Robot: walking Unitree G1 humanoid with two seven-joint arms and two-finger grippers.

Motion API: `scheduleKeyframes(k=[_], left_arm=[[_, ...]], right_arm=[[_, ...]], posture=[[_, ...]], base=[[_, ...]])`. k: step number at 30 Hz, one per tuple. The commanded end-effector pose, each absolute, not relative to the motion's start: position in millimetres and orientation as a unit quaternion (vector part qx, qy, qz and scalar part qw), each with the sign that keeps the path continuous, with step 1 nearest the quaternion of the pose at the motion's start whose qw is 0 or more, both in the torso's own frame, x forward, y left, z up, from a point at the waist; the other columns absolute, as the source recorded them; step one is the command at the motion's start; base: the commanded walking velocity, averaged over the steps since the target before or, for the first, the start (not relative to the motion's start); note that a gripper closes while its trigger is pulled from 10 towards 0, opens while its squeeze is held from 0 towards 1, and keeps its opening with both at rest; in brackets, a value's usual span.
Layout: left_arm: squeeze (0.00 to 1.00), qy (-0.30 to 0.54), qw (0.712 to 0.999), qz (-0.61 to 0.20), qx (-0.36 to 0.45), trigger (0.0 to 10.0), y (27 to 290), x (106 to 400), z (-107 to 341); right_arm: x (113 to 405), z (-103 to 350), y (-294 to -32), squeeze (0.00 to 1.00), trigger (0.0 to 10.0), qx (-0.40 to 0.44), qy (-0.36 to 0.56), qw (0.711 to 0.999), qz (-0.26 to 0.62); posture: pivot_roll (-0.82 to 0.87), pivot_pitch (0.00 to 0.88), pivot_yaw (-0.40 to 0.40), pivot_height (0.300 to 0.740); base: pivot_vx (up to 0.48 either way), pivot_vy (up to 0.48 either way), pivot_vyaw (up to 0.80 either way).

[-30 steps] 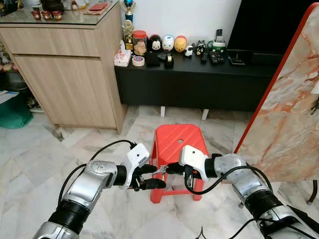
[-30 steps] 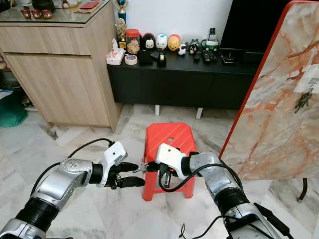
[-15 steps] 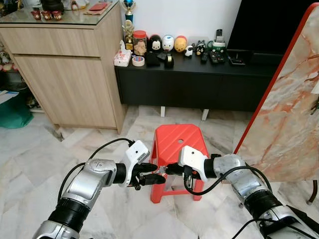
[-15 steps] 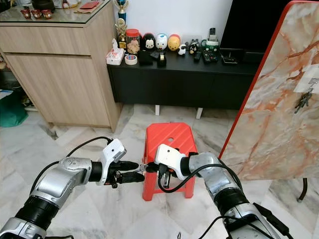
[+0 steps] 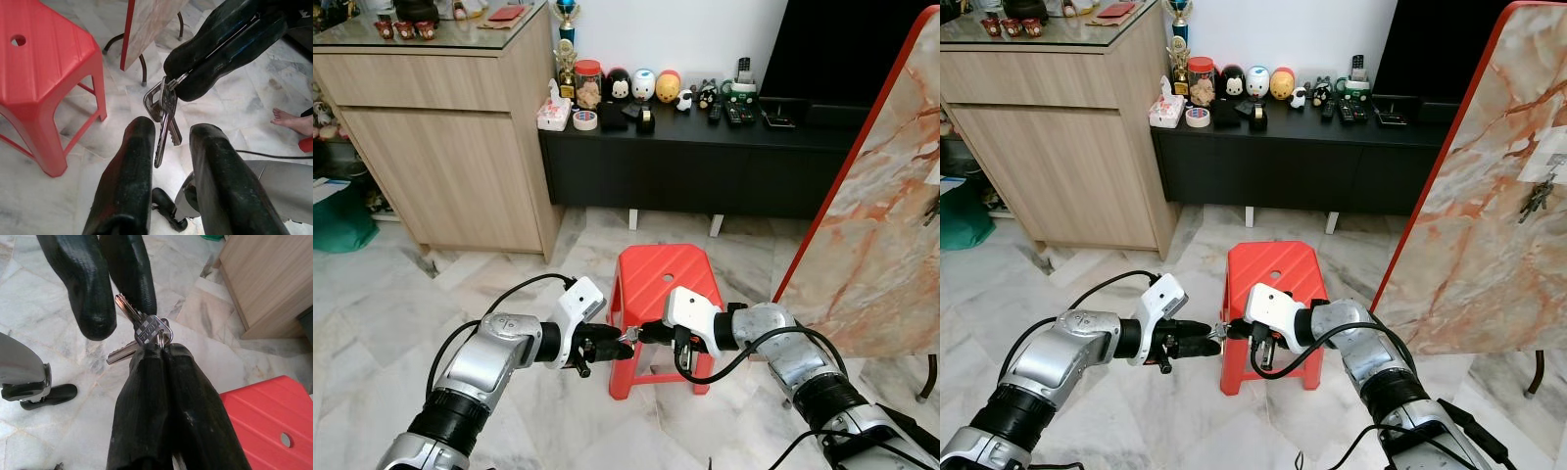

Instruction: Hang keys on a hook

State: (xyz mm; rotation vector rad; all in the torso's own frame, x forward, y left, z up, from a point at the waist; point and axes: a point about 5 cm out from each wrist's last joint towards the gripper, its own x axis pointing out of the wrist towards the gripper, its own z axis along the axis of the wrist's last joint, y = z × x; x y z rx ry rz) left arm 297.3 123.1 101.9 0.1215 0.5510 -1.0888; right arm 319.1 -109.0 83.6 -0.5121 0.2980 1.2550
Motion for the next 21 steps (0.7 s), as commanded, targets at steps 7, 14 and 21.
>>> scheduleKeyframes(k=[7, 14, 21], left_arm=[[0.0, 0.248, 0.816, -0.518, 0.059, 0.0, 118.3, 299.4, 110.4], [0.0, 0.25, 0.816, -0.519, 0.058, 0.0, 117.4, 298.9, 110.1], [0.0, 0.249, 0.817, -0.517, 0.051, 0.0, 115.9, 299.0, 110.2]], right_arm=[[318.1, 83.7, -107.4, 0.0, 10.0, -0.245, 0.132, 0.765, 0.581], [317.3, 82.5, -107.1, 0.0, 10.0, -0.245, 0.133, 0.765, 0.58], [316.7, 81.6, -106.6, 0.0, 10.0, -0.245, 0.135, 0.764, 0.582]], posture=[[0.1, 0.0, -0.076, 0.74], [0.1, 0.0, -0.076, 0.74], [0.1, 0.0, -0.077, 0.74]], base=[[0.0, 0.0, 0.0], [0.0, 0.0, 0.0], [0.0, 0.0, 0.0]])
